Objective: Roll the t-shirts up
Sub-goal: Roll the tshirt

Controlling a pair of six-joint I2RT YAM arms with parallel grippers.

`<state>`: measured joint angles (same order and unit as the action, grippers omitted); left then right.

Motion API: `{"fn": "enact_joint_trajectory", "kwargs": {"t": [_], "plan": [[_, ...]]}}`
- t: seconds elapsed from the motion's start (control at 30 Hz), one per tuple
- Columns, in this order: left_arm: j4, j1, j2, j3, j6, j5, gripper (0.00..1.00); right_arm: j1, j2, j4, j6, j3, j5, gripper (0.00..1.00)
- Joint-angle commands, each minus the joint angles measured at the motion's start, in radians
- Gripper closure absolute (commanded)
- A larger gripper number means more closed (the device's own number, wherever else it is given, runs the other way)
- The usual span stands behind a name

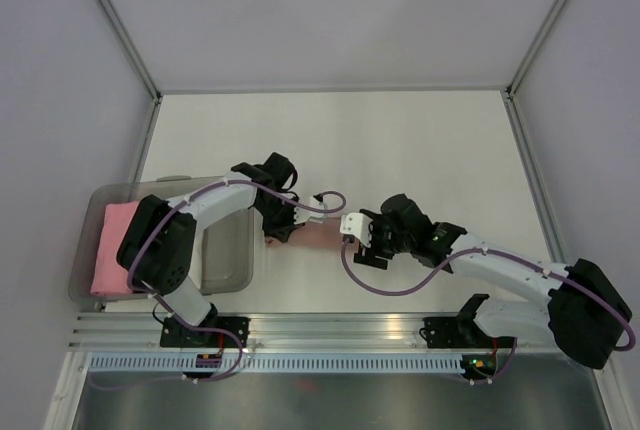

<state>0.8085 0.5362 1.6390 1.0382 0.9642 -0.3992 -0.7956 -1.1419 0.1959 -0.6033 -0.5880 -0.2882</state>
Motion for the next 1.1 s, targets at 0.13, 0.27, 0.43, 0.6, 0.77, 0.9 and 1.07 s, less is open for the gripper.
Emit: {"fn": "enact_joint_trajectory", "kwargs": {"t": [0.13, 0.27, 0.43, 0.6, 0.77, 0.9, 1.07], "plan": [[0.061, -0.016, 0.018, 0.048, -0.019, -0.09, 0.98, -0.021, -0.125, -0.076, -0.073, -0.024, 0.066, 0.22], [0.061, -0.024, 0.015, 0.039, -0.009, -0.096, 0.98, -0.022, -0.186, -0.124, -0.078, -0.03, 0.15, 0.22], [0.075, -0.031, 0.01, 0.033, 0.017, -0.092, 0.98, -0.021, -0.308, -0.047, -0.089, -0.091, 0.124, 0.77], [0.142, -0.047, -0.011, 0.028, 0.094, -0.115, 0.94, 0.038, -0.251, 0.126, -0.139, -0.151, -0.069, 0.98], [0.234, -0.045, -0.013, 0.022, 0.203, -0.133, 0.88, 0.142, -0.232, 0.35, -0.219, -0.22, -0.331, 0.99], [0.241, -0.045, 0.01, 0.034, 0.212, -0.122, 0.8, 0.157, -0.298, 0.434, -0.234, -0.24, -0.411, 0.98], [0.241, -0.048, 0.022, 0.042, 0.205, -0.102, 0.63, 0.197, -0.419, 0.465, -0.216, -0.283, -0.448, 0.98]]}}
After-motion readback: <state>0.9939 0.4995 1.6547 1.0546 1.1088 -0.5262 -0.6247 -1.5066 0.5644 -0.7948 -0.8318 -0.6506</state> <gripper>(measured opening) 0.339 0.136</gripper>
